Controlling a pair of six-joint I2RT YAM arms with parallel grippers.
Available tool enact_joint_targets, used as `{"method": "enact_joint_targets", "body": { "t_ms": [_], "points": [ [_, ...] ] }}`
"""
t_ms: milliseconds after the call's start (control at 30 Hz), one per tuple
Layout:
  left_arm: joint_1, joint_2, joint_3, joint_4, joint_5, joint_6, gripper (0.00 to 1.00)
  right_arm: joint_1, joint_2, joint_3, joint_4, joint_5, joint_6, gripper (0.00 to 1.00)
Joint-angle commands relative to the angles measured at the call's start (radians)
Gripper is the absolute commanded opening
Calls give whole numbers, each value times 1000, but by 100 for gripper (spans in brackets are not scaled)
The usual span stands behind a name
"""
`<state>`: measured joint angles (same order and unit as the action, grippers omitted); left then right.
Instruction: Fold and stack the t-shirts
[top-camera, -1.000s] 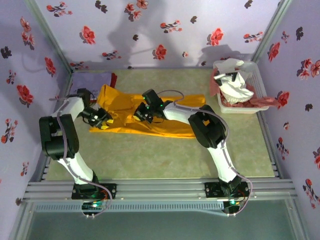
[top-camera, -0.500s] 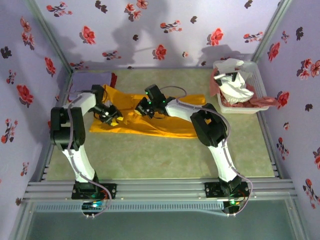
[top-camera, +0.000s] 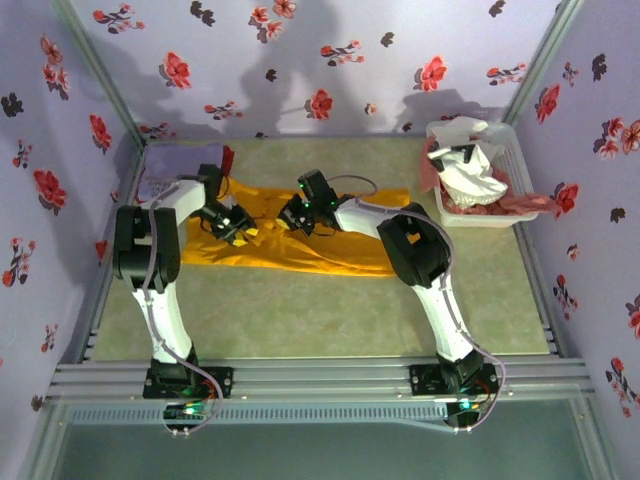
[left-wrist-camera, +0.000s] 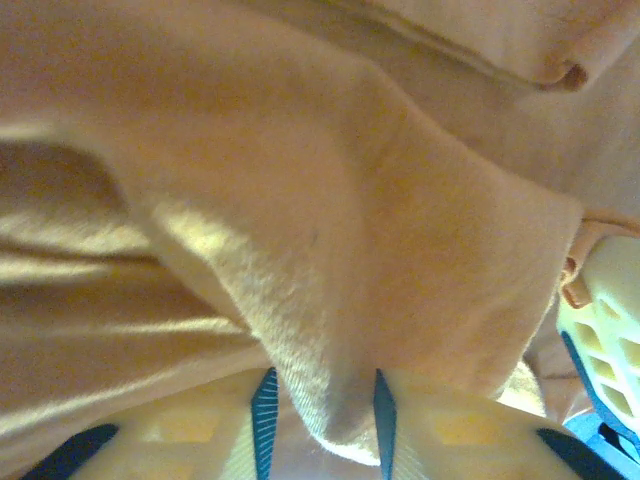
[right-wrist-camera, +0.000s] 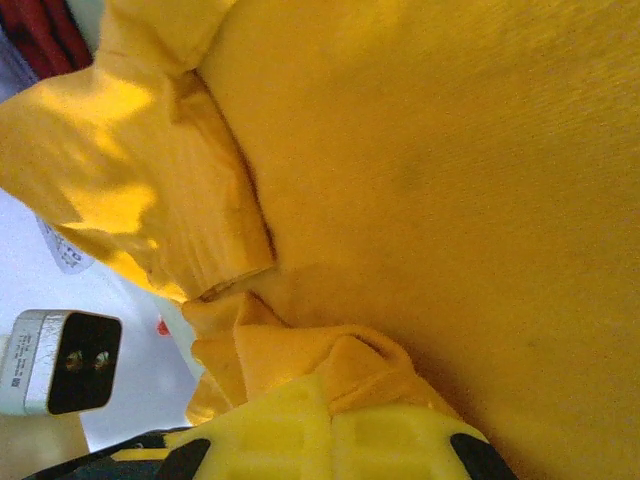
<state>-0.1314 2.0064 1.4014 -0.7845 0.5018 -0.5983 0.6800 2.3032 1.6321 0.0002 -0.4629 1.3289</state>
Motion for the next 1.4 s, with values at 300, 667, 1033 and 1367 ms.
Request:
{"method": "enact_joint_targets", "body": {
  "t_ms": [300,667,1033,1367],
  "points": [
    [9,54,107,-71,-16,2,0,-12,-7,45,-1,-37,-8,0],
    [55,155,298,-157,-14,8,20,-46,105,247,-215,-58,-79,4],
    [55,99,278,24,-21,-59,40,-63,54,299,-389,-15,-236,46],
    [38,5,62,57,-14,-28,47,-64,-99,137,-356,14,-255,50]
  ]
}}
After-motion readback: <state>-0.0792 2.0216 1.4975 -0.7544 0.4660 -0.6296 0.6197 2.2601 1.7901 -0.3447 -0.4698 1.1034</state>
